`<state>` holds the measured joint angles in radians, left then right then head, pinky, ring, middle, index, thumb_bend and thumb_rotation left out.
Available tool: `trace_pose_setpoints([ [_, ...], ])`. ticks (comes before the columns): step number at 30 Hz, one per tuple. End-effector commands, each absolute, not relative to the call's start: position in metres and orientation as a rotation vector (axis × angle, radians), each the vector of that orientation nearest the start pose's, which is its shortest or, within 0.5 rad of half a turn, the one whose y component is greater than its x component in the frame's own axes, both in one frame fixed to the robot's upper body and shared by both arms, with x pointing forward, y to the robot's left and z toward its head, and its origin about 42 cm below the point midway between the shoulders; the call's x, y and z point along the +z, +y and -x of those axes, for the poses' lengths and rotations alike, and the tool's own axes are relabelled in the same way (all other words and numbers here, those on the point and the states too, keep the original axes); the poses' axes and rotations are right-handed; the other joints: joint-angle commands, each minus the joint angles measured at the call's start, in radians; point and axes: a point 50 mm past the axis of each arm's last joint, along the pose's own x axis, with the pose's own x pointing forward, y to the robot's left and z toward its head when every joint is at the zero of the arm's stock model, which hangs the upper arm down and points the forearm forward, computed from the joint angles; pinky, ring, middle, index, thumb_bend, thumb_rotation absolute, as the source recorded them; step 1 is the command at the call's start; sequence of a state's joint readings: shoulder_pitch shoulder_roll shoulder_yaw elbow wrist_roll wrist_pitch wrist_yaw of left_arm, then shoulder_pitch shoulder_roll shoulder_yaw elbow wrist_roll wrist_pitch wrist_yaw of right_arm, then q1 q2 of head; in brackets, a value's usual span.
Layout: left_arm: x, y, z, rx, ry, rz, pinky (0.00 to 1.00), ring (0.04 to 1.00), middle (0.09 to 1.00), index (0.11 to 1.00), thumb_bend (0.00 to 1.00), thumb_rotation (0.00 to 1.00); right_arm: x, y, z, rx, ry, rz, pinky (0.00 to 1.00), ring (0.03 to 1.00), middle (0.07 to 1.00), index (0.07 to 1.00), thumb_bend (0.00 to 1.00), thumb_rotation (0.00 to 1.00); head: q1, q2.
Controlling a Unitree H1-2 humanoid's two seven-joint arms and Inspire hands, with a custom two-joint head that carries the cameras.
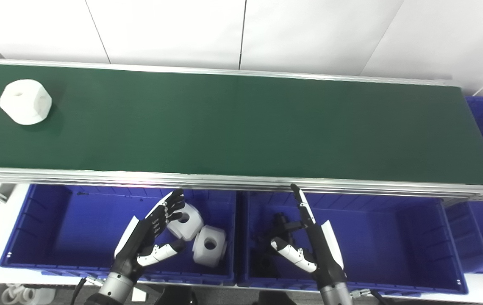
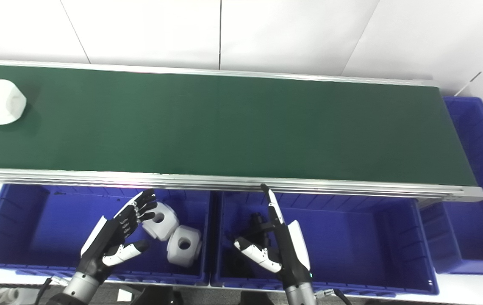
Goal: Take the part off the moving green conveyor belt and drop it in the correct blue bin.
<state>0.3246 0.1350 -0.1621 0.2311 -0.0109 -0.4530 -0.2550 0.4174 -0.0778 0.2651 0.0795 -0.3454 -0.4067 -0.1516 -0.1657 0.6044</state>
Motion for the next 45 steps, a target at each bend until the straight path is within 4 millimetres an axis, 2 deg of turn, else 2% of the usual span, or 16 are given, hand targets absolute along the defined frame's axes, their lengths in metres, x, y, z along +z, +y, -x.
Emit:
trace_pose_setpoints([
  [1, -0.001, 0.217, -0.141, -0.373, 0.083, -0.062, 0.85, 0.901, 0.923, 0.910, 0.81, 0.59, 0.025, -0.180, -0.118, 0.158, -0.041, 0.289, 0.97, 1.000, 0.999, 1.000, 0.84, 0.78, 0.002, -0.005],
  [14, -0.005, 0.215, -0.144, -0.364, 0.094, -0.083, 0.82, 0.888, 0.916, 0.896, 0.83, 0.58, 0.020, -0.183, -0.122, 0.150, -0.045, 0.313, 0.99, 1.000, 0.998, 1.000, 0.83, 0.76, 0.025, -0.028],
  [18, -0.007, 0.214, -0.146, -0.362, 0.098, -0.107, 0.81, 0.882, 0.912, 0.894, 0.83, 0.59, 0.018, -0.184, -0.123, 0.151, -0.045, 0.307, 0.96, 0.999, 0.998, 1.000, 0.83, 0.75, 0.036, -0.039],
  [25, -0.011, 0.211, -0.147, -0.361, 0.104, -0.152, 0.81, 0.874, 0.908, 0.886, 0.84, 0.59, 0.014, -0.187, -0.123, 0.163, -0.045, 0.334, 0.98, 1.000, 1.000, 1.000, 0.84, 0.75, 0.104, -0.072],
  [29, -0.012, 0.208, -0.148, -0.351, 0.098, -0.195, 0.78, 0.859, 0.893, 0.871, 0.85, 0.59, 0.012, -0.188, -0.123, 0.163, -0.048, 0.340, 0.93, 1.000, 1.000, 1.000, 0.83, 0.76, 0.121, -0.100],
  [30, -0.013, 0.207, -0.148, -0.350, 0.099, -0.199, 0.78, 0.858, 0.893, 0.871, 0.85, 0.59, 0.011, -0.189, -0.123, 0.165, -0.045, 0.337, 0.92, 1.000, 1.000, 1.000, 0.83, 0.75, 0.132, -0.120],
  [31, -0.014, 0.207, -0.148, -0.350, 0.100, -0.202, 0.78, 0.856, 0.894, 0.870, 0.84, 0.58, 0.011, -0.189, -0.123, 0.166, -0.043, 0.334, 0.94, 1.000, 1.000, 1.000, 0.82, 0.74, 0.132, -0.120],
  [32, -0.015, 0.206, -0.148, -0.347, 0.103, -0.202, 0.78, 0.856, 0.895, 0.870, 0.84, 0.58, 0.010, -0.190, -0.123, 0.168, -0.042, 0.341, 0.94, 1.000, 1.000, 1.000, 0.82, 0.73, 0.145, -0.141],
  [35, -0.018, 0.204, -0.149, -0.340, 0.109, -0.205, 0.76, 0.844, 0.887, 0.857, 0.84, 0.57, 0.008, -0.191, -0.124, 0.169, -0.043, 0.356, 0.96, 1.000, 1.000, 1.000, 0.83, 0.74, 0.155, -0.158],
  [36, -0.019, 0.203, -0.149, -0.337, 0.110, -0.208, 0.76, 0.841, 0.885, 0.854, 0.84, 0.58, 0.007, -0.190, -0.124, 0.164, -0.044, 0.354, 0.96, 1.000, 1.000, 1.000, 0.83, 0.74, 0.166, -0.174],
  [42, -0.020, 0.201, -0.150, -0.315, 0.105, -0.215, 0.73, 0.825, 0.866, 0.838, 0.84, 0.57, 0.004, -0.190, -0.127, 0.162, -0.050, 0.361, 0.94, 1.000, 1.000, 1.000, 0.84, 0.73, 0.205, -0.207],
  [45, -0.017, 0.200, -0.149, -0.313, 0.096, -0.208, 0.73, 0.824, 0.862, 0.834, 0.84, 0.56, 0.004, -0.191, -0.128, 0.161, -0.053, 0.364, 0.94, 1.000, 1.000, 1.000, 0.84, 0.73, 0.247, -0.220],
])
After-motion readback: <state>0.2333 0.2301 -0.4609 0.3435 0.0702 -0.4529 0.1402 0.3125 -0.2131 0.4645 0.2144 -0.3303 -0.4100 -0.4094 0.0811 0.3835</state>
